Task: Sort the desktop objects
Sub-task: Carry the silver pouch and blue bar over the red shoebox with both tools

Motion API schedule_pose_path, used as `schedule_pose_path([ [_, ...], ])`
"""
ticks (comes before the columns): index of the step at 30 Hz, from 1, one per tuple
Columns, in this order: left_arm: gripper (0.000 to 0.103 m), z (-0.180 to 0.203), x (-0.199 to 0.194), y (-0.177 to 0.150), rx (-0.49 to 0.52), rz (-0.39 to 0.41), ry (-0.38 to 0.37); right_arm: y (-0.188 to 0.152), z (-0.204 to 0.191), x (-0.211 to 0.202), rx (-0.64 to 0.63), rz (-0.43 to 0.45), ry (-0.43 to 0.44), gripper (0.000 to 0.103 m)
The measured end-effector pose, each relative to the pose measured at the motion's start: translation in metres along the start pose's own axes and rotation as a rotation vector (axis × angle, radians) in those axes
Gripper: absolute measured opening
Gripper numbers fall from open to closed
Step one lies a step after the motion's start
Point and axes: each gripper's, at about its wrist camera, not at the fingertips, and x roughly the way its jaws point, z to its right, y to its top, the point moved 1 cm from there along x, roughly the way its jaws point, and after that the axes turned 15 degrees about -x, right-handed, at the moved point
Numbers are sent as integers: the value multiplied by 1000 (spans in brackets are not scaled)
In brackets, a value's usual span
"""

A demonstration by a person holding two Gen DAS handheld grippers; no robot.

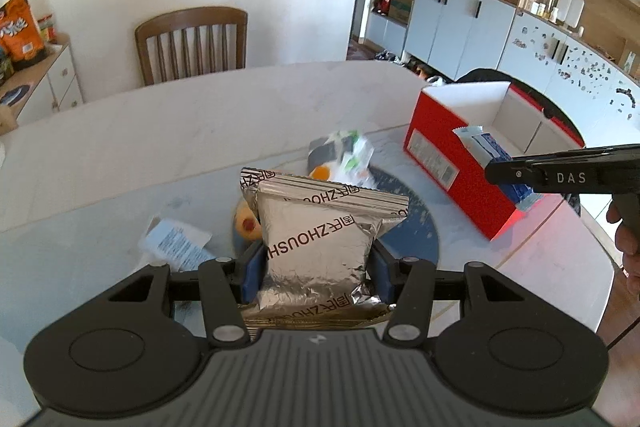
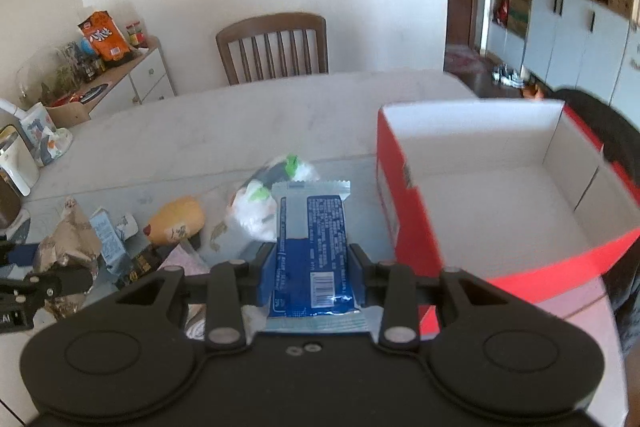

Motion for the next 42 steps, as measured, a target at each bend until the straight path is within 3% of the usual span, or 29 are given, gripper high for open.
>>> schedule_pose_path([
  [7,52,37,9,19,51,16,-26,12,30,-10,-7,28,1,36],
  [22,52,143,59,50,130,-4,-78,3,114,-9,-7,4,-2,36],
  [42,52,249,142,64,279,-94,-122,-12,200,20,27,-57,-21,36],
])
